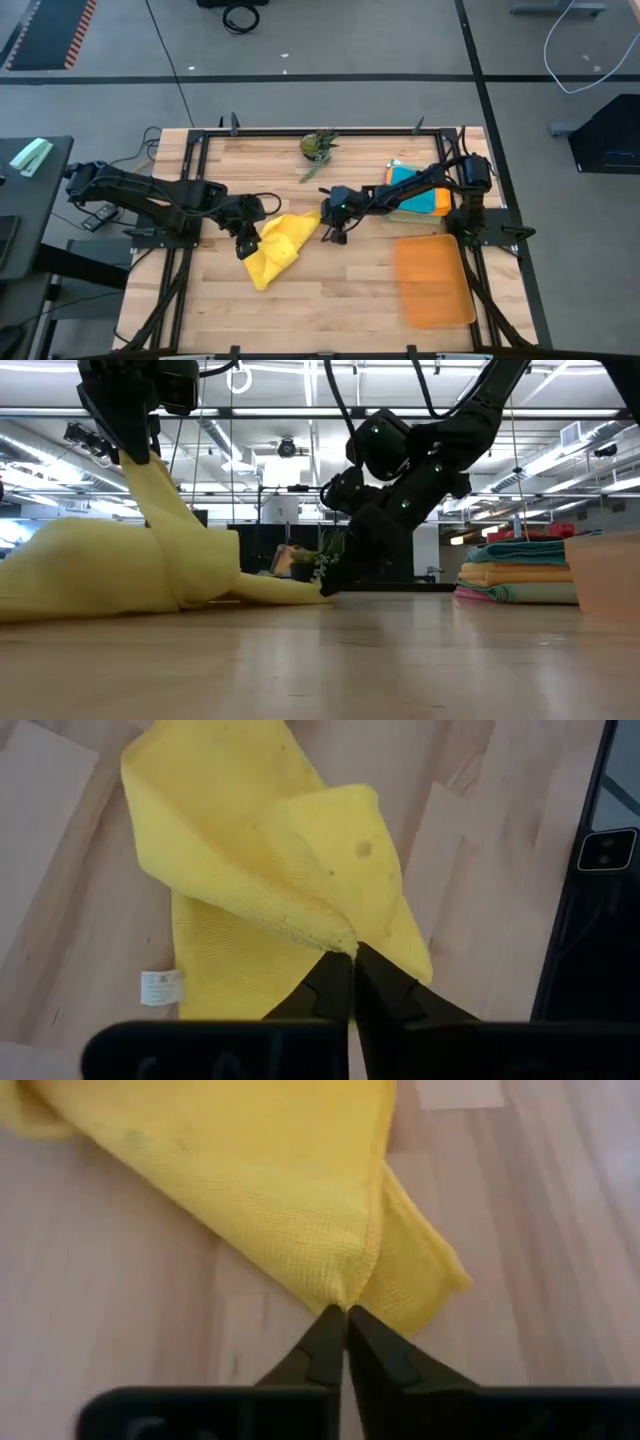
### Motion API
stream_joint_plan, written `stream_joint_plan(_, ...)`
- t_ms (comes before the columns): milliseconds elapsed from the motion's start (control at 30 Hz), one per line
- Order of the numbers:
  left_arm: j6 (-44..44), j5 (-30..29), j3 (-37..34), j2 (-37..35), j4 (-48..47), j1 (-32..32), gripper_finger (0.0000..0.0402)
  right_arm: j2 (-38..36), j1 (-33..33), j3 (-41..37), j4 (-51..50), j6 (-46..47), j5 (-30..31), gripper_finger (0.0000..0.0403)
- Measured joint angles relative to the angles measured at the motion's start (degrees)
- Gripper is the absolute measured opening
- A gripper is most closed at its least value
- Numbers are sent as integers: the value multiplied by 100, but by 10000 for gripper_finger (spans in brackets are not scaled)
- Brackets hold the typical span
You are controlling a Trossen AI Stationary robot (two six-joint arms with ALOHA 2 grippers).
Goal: Fold microfiber towels
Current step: Fold the yellow microfiber towel
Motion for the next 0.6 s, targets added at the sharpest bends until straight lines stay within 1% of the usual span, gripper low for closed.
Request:
stream_joint_plan(33, 3, 0, 0, 0, 0, 0, 18, -46, 31, 0, -52, -12, 2, 14)
stream_joint_plan(133, 3, 2, 2, 0, -21, 0, 24, -374, 134, 0, -257, -1, 54, 8)
stream_joint_plan(233, 137, 81, 26, -120, -193, -27, 11, -1037, 274, 69, -1000, -7, 283, 4)
stream_joint_plan(300, 310, 89, 174, -277, -303, -111, 8, -1580, 414, 237, -1720, -22, 626, 3)
stream_joint_plan(433, 682, 100, 590, -789, -396, -449, 19, -2549, 882, 833, -2898, -49, 1606, 2)
stream_joint_plan(500, 872, -59, 791, -1060, -379, -671, 18, -2741, 1227, 1262, -3331, -53, 2064, 2)
stream_joint_plan(600, 1048, -356, 1071, -1370, -309, -961, 7, -2785, 1819, 1929, -3913, -211, 2834, 1)
